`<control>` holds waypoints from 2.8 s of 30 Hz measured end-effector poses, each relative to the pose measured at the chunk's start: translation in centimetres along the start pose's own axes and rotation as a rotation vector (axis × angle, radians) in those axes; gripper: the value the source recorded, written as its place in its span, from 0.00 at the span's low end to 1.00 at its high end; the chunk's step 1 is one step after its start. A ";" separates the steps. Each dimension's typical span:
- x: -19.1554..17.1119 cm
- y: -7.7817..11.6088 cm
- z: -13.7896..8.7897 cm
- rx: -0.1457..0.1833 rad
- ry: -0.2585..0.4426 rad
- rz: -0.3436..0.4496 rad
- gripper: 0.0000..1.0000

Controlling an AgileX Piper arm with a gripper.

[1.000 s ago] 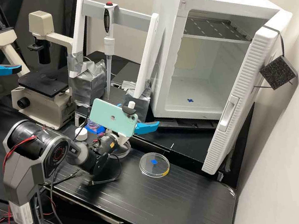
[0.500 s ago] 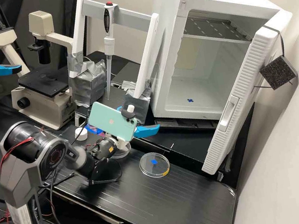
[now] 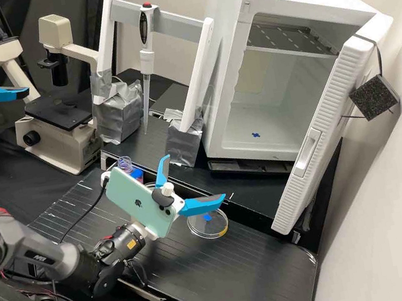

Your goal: Close the lid

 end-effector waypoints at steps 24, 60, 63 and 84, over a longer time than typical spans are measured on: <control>-0.8 -0.8 4.6 -0.025 -0.230 -0.046 1.00; -0.3 -1.7 4.8 -0.176 -0.228 -0.057 0.00; -0.3 -1.7 4.8 -0.176 -0.226 -0.055 0.00; -0.3 -1.7 4.8 -0.175 -0.223 -0.052 0.00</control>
